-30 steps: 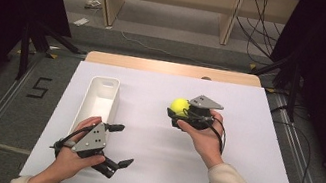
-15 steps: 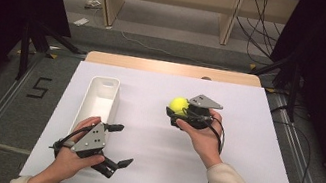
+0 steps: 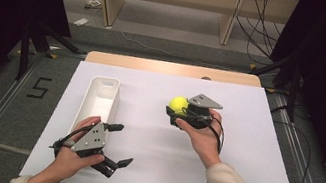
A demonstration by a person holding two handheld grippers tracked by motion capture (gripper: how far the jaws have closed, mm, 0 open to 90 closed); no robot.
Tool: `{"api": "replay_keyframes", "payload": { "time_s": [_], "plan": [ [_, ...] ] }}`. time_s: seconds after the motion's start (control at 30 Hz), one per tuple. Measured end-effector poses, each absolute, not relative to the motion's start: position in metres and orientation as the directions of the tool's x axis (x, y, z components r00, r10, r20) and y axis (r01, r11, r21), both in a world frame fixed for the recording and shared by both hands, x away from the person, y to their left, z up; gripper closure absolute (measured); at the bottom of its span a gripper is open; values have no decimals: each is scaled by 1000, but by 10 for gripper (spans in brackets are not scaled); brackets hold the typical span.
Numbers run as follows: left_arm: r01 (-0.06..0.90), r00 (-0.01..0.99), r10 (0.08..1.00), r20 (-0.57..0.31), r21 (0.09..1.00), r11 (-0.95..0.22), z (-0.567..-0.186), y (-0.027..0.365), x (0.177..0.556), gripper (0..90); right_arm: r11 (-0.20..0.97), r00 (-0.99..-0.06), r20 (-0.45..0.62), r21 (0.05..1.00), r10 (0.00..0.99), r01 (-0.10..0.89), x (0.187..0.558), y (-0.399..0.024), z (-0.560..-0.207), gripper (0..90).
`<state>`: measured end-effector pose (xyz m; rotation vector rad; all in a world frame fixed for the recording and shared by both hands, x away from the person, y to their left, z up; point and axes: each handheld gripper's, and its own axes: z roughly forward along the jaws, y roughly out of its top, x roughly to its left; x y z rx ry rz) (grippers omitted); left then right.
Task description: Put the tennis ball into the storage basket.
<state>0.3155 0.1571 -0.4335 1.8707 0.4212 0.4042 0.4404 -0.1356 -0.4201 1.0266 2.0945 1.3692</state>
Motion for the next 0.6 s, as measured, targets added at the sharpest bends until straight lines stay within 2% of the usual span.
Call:
{"api": "replay_keyframes", "payload": {
  "time_s": [0.6],
  "plan": [
    [89, 879, 471, 76, 943, -319, -433, 156, 315, 0, 245, -657, 39, 910, 753, 335, 438, -129, -418, 267]
  ]
}}
